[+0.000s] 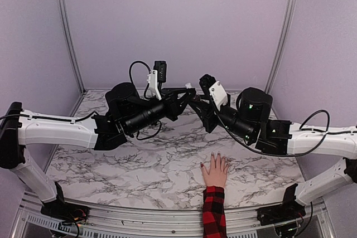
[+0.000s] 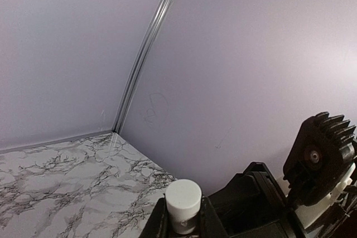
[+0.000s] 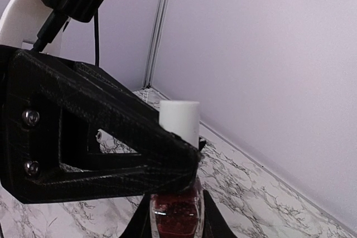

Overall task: Paint the nails
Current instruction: Screw the nail polish bottle cap onto the nail polish bottle.

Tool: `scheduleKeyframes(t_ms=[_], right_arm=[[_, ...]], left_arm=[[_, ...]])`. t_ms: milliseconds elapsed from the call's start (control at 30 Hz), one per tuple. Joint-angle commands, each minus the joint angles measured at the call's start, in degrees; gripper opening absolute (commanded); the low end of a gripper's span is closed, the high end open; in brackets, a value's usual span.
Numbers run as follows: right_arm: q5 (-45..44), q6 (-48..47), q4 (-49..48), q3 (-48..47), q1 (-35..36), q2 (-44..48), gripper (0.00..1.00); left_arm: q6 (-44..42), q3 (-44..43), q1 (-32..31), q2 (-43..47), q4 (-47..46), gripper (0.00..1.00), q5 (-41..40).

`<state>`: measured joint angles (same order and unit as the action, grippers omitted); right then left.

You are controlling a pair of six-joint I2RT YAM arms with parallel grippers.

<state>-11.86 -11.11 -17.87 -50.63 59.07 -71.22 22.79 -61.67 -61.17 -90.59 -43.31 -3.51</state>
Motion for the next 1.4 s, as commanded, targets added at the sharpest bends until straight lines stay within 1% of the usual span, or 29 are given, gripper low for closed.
scheduleKeyframes(t_ms=[0,67,500,833,900,1000,1100,1267,1367], right_arm=[[8.8,-1.1,-4.1,-0.8,0.5,3.1,0.00],[11.4,-1.1,-4.4,-0.7,0.4,3.9,0.00],[35.7,2.4,-8.7,0.8,-2.7,8.1,0.00],[51.3,4.8,-10.4,0.0,-4.7,7.8,0.00],[53.7,4.9,-10.7,-0.1,-4.7,7.5,0.00],[55.2,5.2,-10.9,-0.3,-4.8,7.4,0.00],[55.0,5.5,-11.0,-0.4,-5.0,7.6,0.00],[52.5,6.0,-11.2,0.2,-5.5,7.9,0.00],[49.8,6.1,-10.9,0.8,-6.0,7.9,0.00]], left_arm=[[-0.6,1.0,0.4,0.5,-0.8,0.08,5.2],[-1.2,1.6,0.6,0.7,-1.3,0.08,7.0],[-6.6,4.1,1.3,1.3,-2.4,0.06,21.8],[-9.6,4.8,2.4,0.9,-1.5,0.06,33.0],[-10.0,4.7,2.6,0.7,-1.1,0.06,35.1],[-10.2,4.8,2.8,0.9,-0.9,0.07,36.2],[-10.4,5.3,3.0,1.6,-0.8,0.11,36.3],[-10.3,6.4,3.4,3.6,-0.7,0.28,35.3],[-9.9,7.1,3.5,5.4,-0.7,0.37,32.5]])
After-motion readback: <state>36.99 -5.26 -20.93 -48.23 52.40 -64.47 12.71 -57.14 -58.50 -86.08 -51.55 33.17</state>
